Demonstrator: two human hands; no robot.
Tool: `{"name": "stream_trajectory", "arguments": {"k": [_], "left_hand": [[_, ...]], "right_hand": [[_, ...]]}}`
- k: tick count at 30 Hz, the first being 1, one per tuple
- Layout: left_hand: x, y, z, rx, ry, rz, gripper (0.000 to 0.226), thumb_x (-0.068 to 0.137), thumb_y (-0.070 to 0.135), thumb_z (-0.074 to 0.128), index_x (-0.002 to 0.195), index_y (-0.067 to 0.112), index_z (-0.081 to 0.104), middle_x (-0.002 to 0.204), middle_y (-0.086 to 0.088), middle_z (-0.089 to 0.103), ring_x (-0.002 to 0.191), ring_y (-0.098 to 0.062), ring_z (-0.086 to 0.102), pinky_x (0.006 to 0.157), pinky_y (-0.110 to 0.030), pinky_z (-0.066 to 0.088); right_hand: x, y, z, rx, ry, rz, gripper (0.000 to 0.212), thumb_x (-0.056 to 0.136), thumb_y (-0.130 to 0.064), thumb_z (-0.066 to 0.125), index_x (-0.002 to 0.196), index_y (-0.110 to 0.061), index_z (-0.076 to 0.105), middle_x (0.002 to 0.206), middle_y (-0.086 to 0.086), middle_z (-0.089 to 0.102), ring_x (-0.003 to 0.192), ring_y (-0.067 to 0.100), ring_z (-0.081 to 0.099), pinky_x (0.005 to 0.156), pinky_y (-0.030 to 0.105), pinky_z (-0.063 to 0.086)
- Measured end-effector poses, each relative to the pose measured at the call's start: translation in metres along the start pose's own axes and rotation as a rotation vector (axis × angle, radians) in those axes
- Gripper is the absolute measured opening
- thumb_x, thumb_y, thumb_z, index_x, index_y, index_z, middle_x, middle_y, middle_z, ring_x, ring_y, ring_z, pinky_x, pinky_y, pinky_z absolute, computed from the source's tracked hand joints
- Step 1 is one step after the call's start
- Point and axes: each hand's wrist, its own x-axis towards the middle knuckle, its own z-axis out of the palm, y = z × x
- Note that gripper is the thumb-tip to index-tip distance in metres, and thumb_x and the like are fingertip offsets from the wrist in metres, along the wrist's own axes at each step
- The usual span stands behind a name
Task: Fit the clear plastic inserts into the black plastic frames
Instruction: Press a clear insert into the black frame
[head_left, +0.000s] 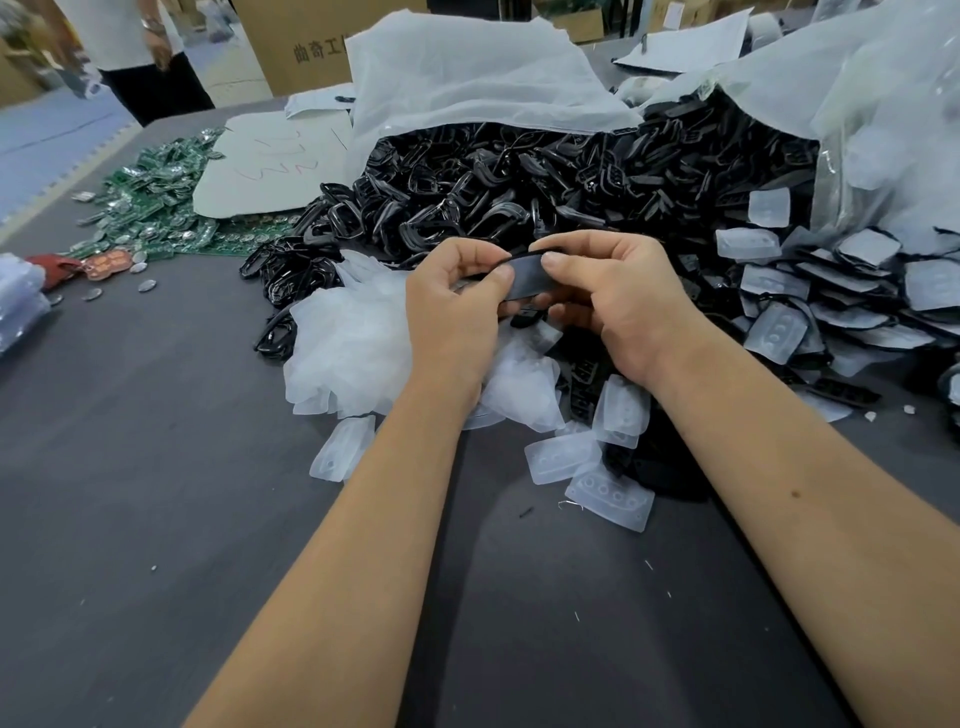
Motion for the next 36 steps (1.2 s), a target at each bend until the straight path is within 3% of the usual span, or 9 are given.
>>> {"name": "stream_trajectory", "arguments": {"k": [12, 19, 26, 32, 36], "left_hand": [[0.0, 0.001, 0.001, 0.044, 0.023, 0.003, 0.019, 0.092, -0.004, 0.068, 0.085, 0.013, 0.069, 0.084, -0.001, 0.069, 0.072, -0.012, 0.067, 0.066, -0.023, 0.057], [0.001, 0.0, 0.002, 0.078, 0.056, -0.003, 0.02, 0.093, -0.002, 0.069, 0.084, 0.016, 0.069, 0.083, -0.002, 0.07, 0.073, -0.013, 0.068, 0.066, -0.024, 0.057], [0.0, 0.0, 0.002, 0.096, 0.058, -0.008, 0.015, 0.095, 0.003, 0.069, 0.086, 0.015, 0.07, 0.083, 0.0, 0.07, 0.07, -0.008, 0.069, 0.067, -0.023, 0.058], [-0.002, 0.001, 0.0, 0.138, -0.032, 0.029, 0.005, 0.095, 0.011, 0.072, 0.095, 0.014, 0.068, 0.088, -0.01, 0.075, 0.071, -0.015, 0.073, 0.069, -0.03, 0.061], [-0.004, 0.001, 0.0, 0.211, -0.111, 0.067, 0.009, 0.098, 0.013, 0.07, 0.102, 0.018, 0.064, 0.081, -0.02, 0.074, 0.065, -0.031, 0.074, 0.063, -0.039, 0.063]], "right_hand": [[0.003, 0.01, 0.001, -0.098, 0.072, -0.11, 0.006, 0.098, -0.007, 0.07, 0.098, -0.004, 0.076, 0.071, 0.005, 0.073, 0.057, 0.014, 0.065, 0.05, 0.022, 0.051], [0.005, 0.004, 0.002, 0.04, 0.055, 0.016, 0.037, 0.109, -0.027, 0.054, 0.089, -0.003, 0.073, 0.076, 0.01, 0.076, 0.055, 0.016, 0.064, 0.048, 0.023, 0.049], [0.005, 0.008, -0.001, -0.042, 0.03, -0.042, 0.009, 0.097, -0.001, 0.066, 0.095, -0.003, 0.074, 0.075, 0.007, 0.073, 0.06, 0.012, 0.065, 0.052, 0.022, 0.05], [0.006, 0.009, -0.002, -0.061, 0.066, -0.069, 0.008, 0.096, 0.001, 0.067, 0.094, -0.002, 0.074, 0.074, 0.008, 0.071, 0.059, 0.012, 0.064, 0.053, 0.021, 0.05], [0.007, 0.012, -0.002, -0.053, 0.084, -0.09, 0.004, 0.095, 0.001, 0.07, 0.097, 0.001, 0.073, 0.07, 0.004, 0.07, 0.056, 0.011, 0.063, 0.051, 0.021, 0.049]]}}
